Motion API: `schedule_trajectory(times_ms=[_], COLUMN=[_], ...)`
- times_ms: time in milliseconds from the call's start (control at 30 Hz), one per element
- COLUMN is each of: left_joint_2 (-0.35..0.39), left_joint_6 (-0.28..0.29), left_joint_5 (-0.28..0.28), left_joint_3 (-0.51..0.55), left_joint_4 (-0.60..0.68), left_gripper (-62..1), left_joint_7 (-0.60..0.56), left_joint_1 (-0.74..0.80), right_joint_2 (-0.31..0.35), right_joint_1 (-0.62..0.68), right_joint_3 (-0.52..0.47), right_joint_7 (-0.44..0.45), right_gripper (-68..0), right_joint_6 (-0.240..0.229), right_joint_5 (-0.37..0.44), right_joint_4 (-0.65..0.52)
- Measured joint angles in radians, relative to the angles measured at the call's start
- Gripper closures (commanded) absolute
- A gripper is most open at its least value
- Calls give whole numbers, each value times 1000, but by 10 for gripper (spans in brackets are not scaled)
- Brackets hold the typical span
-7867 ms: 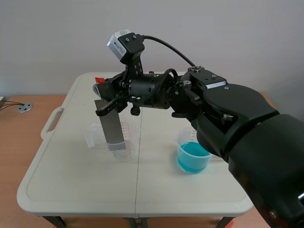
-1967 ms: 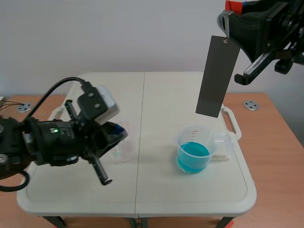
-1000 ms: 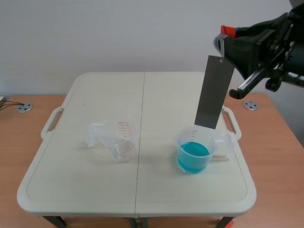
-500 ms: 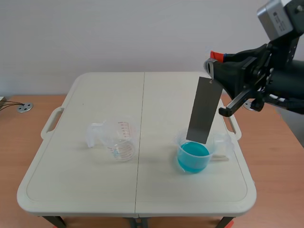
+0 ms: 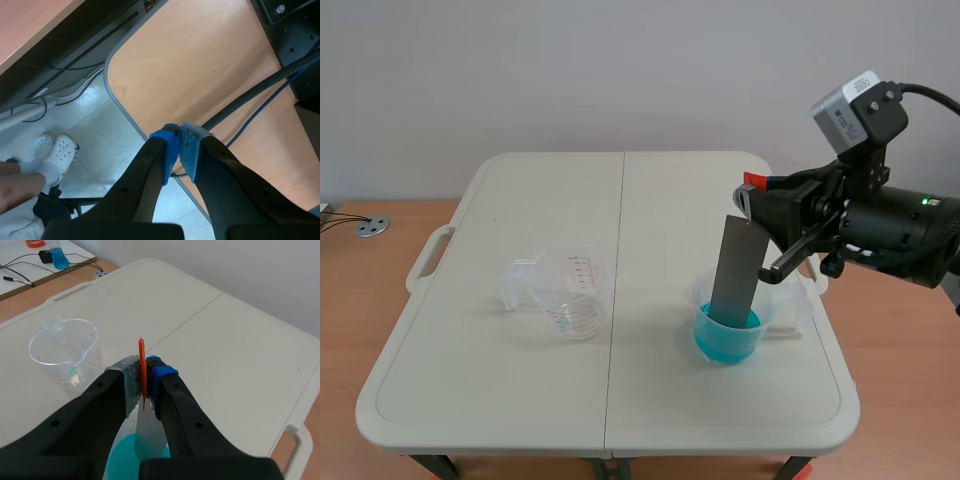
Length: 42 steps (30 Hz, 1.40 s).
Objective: Hold the metal plate by the orange handle, dip it into the blue solution, take it out and point at it, then put the plate back in the beaker on the left.
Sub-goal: 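Lower the plate into the blue solution, then hold the plate still in the solution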
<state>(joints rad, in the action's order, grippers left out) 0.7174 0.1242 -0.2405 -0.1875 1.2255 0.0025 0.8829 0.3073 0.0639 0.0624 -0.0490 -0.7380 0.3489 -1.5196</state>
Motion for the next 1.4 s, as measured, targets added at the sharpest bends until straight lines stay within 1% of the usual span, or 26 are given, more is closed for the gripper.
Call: schedule_trajectory(times_ms=[100, 167, 233, 467, 1400], left_joint_2=[0, 0, 0, 0, 0], left_joint_6=[0, 0, 0, 0, 0], left_joint_5=[0, 0, 0, 0, 0], left_joint_3=[0, 0, 0, 0, 0], left_joint_4=[0, 1, 1, 1, 1], left_gripper=[-27, -27, -27, -27, -27], left_joint_7=[0, 0, 1, 3, 3], left_joint_1=[-2, -5, -9, -16, -19], right_joint_2=[0, 0, -3, -6, -6], right_joint_1=[0, 0, 0, -3, -3], right_joint_3=[0, 4, 10, 11, 11], right_joint_7=[1, 16, 29, 39, 41], right_gripper=[-13, -13, -13, -13, -13], right_joint_6=[0, 0, 0, 1, 0], right_joint_5=[-5, -27, -32, -65, -73], right_joint_4=[33, 51, 63, 64, 64])
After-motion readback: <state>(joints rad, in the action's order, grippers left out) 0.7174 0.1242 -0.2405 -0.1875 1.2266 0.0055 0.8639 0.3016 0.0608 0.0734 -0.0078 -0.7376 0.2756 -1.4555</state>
